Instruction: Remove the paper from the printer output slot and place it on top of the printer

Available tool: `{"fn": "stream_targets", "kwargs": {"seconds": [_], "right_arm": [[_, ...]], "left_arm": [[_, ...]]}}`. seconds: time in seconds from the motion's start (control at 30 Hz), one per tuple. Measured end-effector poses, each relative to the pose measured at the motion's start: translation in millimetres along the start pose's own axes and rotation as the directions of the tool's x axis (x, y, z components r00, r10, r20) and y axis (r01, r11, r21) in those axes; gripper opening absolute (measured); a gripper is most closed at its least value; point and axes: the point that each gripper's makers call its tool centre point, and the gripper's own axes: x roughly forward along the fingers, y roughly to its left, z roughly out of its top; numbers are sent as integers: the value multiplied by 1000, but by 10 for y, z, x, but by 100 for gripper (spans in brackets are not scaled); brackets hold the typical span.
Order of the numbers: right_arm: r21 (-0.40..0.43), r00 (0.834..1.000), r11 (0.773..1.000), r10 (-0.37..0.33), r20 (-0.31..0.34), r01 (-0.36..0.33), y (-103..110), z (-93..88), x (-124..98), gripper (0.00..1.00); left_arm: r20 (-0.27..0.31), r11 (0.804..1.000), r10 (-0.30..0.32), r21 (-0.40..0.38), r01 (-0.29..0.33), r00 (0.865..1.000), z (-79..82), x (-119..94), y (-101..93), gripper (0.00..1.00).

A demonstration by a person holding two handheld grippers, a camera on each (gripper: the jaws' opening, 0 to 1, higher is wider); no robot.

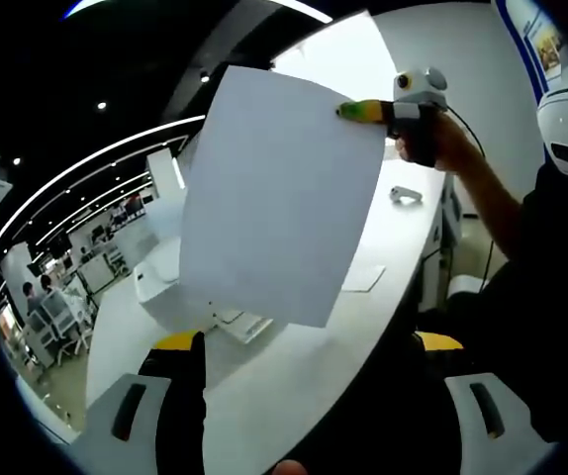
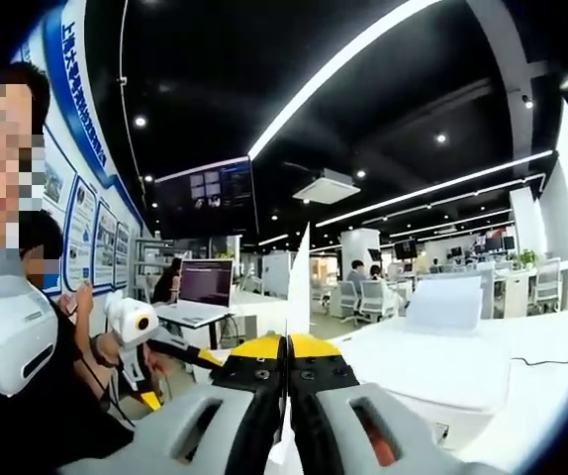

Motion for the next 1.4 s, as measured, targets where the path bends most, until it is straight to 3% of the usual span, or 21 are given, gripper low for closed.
{"fn": "stream_targets", "kwargs": {"seconds": [1.4], "right_arm": [[-3,993,999,-42,112,42,-122,337,117,0]], "left_arm": [[-2,1000,1,-3,-1,1000,-19,0,7,87]]}}
